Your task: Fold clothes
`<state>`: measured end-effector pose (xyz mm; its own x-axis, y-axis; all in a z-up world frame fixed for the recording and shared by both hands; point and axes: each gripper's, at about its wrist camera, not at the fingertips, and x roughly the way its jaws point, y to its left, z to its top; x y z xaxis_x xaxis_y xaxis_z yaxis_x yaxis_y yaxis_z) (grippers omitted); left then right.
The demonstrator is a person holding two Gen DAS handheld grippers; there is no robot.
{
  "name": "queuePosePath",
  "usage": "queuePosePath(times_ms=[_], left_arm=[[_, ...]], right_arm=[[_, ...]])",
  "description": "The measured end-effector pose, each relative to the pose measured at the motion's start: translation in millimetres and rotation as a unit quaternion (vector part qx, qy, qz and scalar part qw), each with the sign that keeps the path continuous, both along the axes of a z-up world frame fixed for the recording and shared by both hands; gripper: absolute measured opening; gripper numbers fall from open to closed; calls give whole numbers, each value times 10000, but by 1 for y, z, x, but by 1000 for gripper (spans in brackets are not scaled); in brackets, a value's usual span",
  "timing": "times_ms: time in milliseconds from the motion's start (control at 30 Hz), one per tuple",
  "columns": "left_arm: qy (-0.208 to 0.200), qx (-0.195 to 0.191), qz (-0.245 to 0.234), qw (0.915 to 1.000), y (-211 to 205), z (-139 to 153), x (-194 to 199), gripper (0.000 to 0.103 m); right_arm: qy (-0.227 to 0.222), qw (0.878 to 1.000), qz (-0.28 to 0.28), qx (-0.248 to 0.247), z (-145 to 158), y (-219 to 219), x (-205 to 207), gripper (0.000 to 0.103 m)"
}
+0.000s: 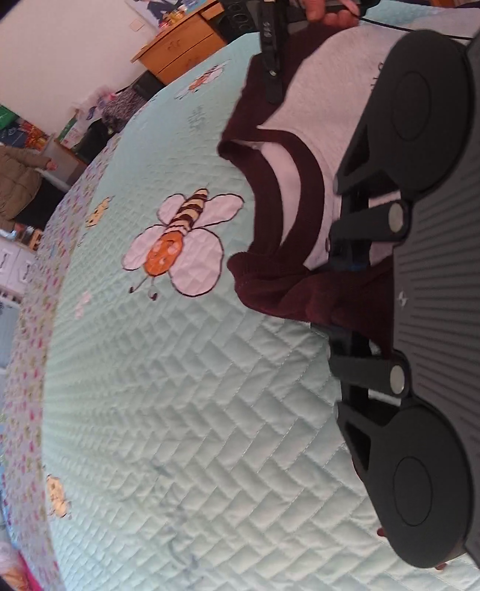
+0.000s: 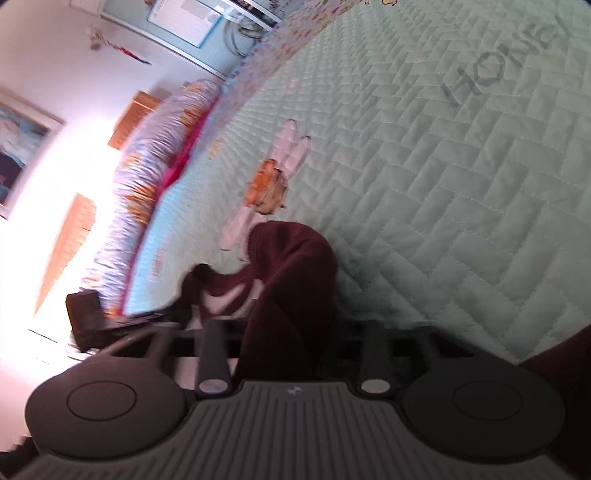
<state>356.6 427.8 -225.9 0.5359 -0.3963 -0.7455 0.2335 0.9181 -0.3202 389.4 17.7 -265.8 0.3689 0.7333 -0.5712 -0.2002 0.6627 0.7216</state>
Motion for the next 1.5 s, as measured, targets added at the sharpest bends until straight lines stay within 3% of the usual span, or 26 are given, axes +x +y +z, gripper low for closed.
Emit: queuePosePath(times_ms=[133,267,433,467,500,533,567,633,667,733,800,967,1100,1267,1433,1500], left_arm=[[-305,534,403,9973,8,12,5,9],[-595,943,438,9928,5,31,16,9],[-1193,1175,675,9836,12,90,54,11],[-1258,1258,683,9817,13,100,65,19],[-1261,1509,726,9778,12,101,77,35],[-1220,1878,794,9714,9,96,90,44],[-1177,2244,860,9635,6,91,103,56],[-712,2928,1089,9473,8,62,122,53],[-446,3030,1205,9443,16,50,123,46],[-271,2699,1381,9526,36,41,105,43],[-379,2367,1341,9615,50,45,74,43],[-651,2014,1313,9685,62,70,-17,46],[-726,1668,1393,9734,56,87,-92,50],[-893,1359,1632,9731,38,103,-171,52],[-971,1054,1740,9743,18,115,-225,58],[-835,1049,1736,9756,9,114,-236,61]], right_arm=[[-420,9988,4,-263,17,10,-8,12],[-752,9956,-13,-564,40,19,-2,10],[-1430,9876,-192,-623,88,22,34,9],[-1603,9846,-233,-659,99,24,44,9],[-1775,9813,-274,-696,109,25,53,10],[-1910,9780,-254,-795,114,27,62,13],[-1898,9775,-225,-890,112,29,72,26],[-1312,9842,-571,-1041,85,21,94,43],[-1111,9844,-809,-1099,73,14,95,43],[-792,9817,-1258,-1194,50,-1,93,43],[-1146,9797,-1369,-911,50,-22,68,43],[-1290,9712,-1802,-873,68,-90,-22,57],[-963,9619,-2547,-245,68,-150,-113,62],[-596,9332,-3524,363,48,-189,-214,66],[-220,8902,-4448,966,28,-228,-315,73],[-32,8814,-4568,1207,12,-237,-317,75]])
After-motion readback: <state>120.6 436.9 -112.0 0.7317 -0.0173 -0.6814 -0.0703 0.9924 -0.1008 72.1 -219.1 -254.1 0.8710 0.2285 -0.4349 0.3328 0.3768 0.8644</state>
